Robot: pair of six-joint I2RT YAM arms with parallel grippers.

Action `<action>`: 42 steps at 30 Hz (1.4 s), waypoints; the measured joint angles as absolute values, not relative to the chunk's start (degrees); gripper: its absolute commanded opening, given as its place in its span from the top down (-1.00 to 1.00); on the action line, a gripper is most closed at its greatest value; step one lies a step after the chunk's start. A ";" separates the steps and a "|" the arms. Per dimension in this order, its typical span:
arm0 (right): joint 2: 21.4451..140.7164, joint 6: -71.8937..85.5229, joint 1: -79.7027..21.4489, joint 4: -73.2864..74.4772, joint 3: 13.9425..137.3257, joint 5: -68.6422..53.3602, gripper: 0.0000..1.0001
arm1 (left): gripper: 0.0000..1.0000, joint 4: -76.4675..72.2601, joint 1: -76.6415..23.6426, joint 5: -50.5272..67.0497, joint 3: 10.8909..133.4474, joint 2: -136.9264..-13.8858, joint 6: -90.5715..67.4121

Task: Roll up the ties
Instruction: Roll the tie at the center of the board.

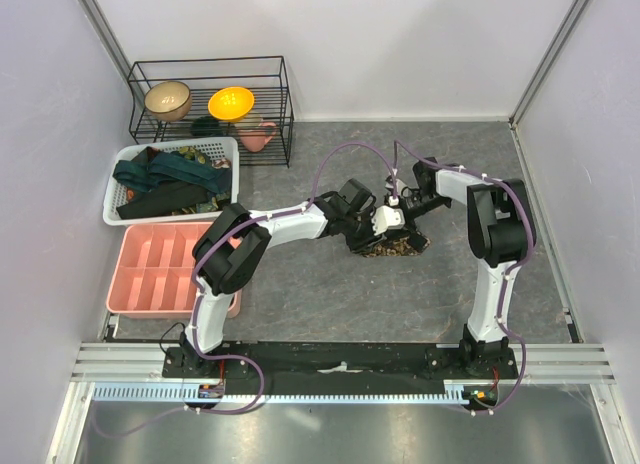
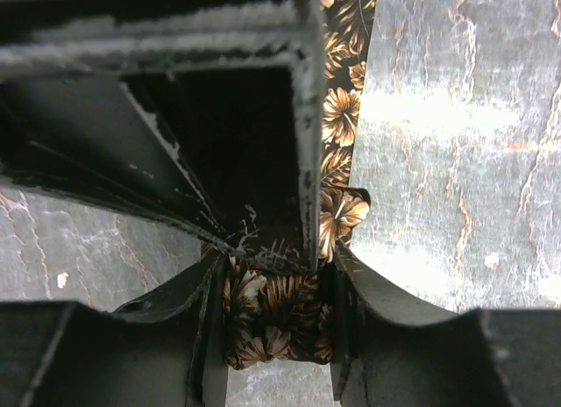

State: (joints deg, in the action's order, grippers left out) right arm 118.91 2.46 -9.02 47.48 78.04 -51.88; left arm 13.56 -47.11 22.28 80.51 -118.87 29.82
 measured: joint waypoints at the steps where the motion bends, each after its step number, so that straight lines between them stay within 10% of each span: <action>1: 119.11 3.20 -9.21 46.98 77.87 -52.31 0.68 | 0.41 13.89 -47.11 22.28 80.51 -118.87 29.82; 3: 119.13 4.25 -9.34 46.50 77.62 -53.39 0.99 | 0.38 14.09 -47.09 22.33 80.51 -118.87 29.85; 16: 119.13 5.80 -8.80 46.41 77.25 -48.84 1.00 | -0.39 11.35 -46.11 24.71 78.87 -118.61 29.78; 42: 122.39 4.73 -8.21 52.07 81.38 -38.06 1.00 | -0.45 11.92 -45.15 32.21 86.65 -123.55 27.92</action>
